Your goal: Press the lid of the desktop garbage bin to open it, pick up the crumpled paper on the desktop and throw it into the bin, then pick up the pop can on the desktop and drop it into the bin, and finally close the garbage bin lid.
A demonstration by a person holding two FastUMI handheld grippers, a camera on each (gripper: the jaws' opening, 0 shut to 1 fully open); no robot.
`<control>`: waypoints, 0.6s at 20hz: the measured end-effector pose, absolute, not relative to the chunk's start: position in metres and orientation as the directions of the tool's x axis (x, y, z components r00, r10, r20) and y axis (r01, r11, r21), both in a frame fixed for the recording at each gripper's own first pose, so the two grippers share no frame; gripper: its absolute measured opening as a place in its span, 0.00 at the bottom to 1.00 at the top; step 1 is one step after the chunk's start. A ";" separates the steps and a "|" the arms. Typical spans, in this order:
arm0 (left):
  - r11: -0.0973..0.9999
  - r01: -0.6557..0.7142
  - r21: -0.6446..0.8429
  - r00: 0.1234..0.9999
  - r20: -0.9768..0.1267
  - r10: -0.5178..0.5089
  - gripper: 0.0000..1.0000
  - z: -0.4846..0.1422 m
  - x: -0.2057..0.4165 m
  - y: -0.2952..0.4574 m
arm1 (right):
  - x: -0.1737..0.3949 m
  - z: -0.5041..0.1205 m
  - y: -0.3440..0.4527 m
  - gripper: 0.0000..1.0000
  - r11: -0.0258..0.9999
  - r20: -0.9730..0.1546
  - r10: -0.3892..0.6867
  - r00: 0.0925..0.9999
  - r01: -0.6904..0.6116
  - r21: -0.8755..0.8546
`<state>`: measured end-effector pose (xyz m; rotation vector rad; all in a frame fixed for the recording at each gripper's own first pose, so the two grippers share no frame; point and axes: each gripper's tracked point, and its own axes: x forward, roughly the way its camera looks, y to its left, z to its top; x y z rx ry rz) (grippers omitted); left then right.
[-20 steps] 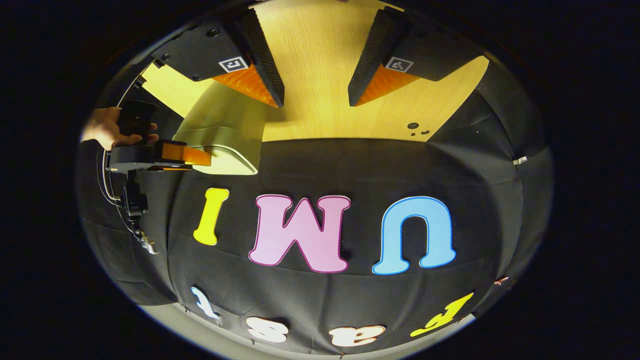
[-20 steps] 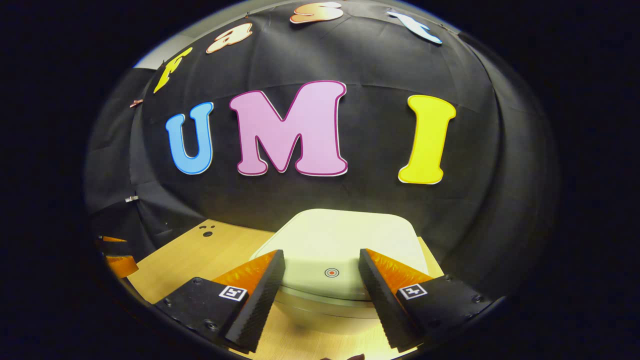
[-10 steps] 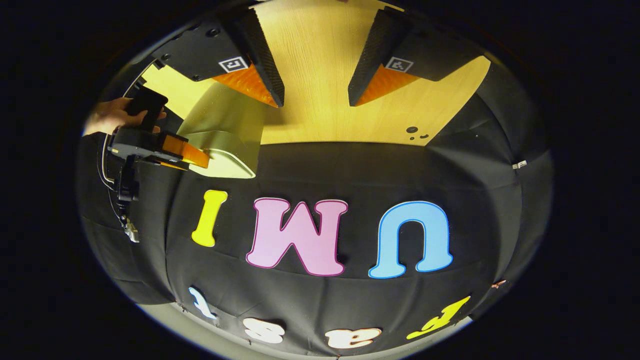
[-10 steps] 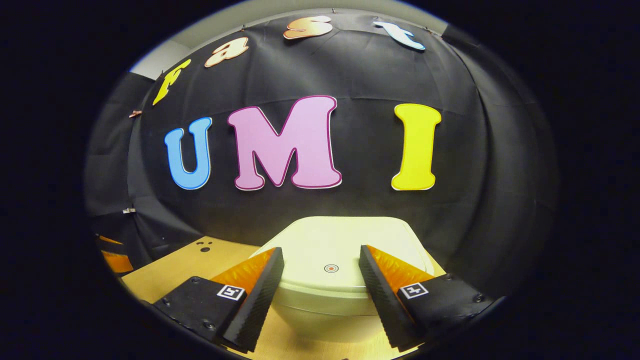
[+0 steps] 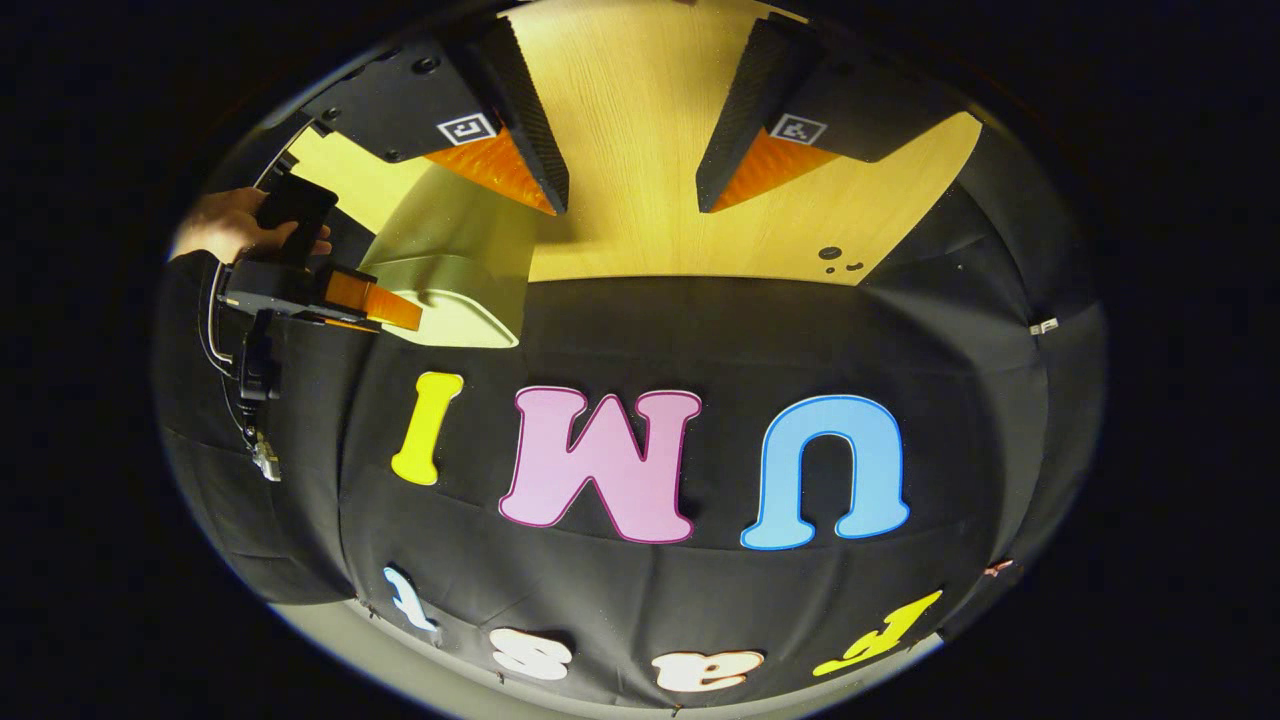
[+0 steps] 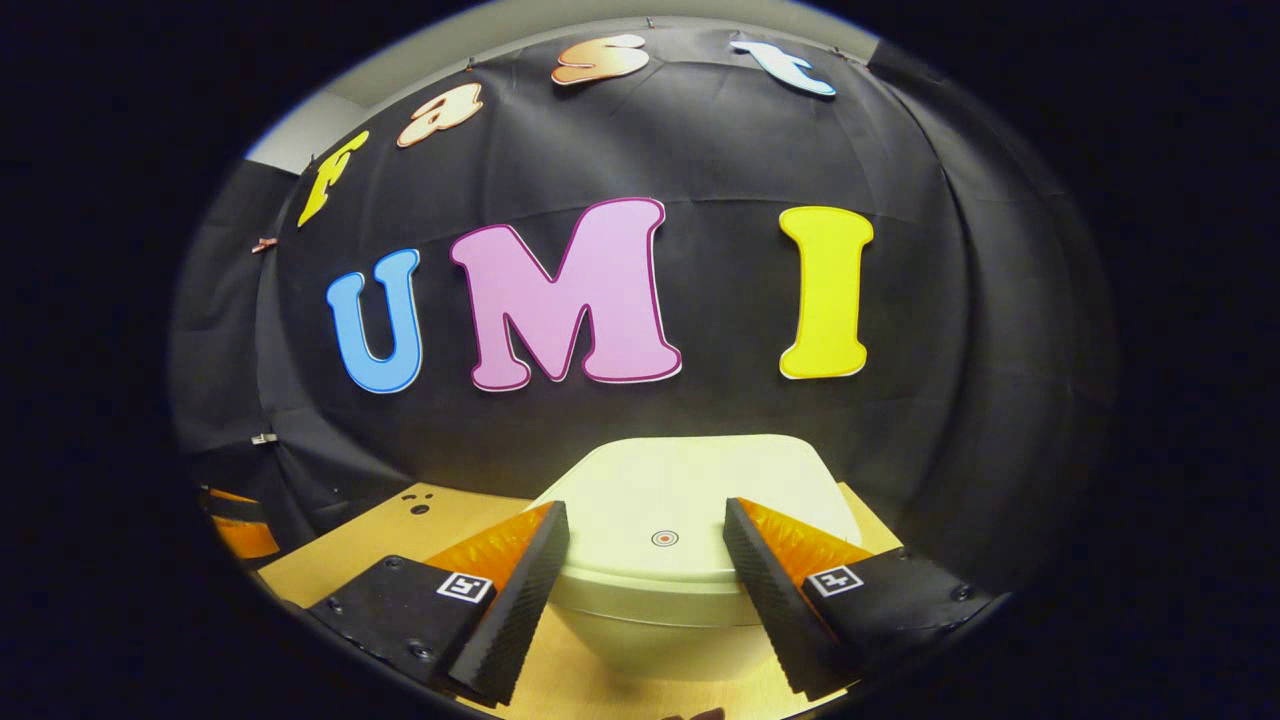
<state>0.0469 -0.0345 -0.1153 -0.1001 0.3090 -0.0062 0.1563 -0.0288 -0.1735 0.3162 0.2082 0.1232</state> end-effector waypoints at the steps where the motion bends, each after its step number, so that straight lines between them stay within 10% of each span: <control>1: 0.995 0.001 -0.098 0.953 -0.301 -0.030 0.84 -0.115 0.046 -0.036 | 0.152 -0.169 -0.029 0.98 0.944 -0.176 0.150 0.973 -0.088 0.320; 12: 0.990 0.110 -0.088 0.955 -0.267 -0.130 0.84 -0.108 0.030 -0.045 | 0.059 -0.123 -0.011 0.97 0.949 -0.131 0.133 0.982 -0.088 0.301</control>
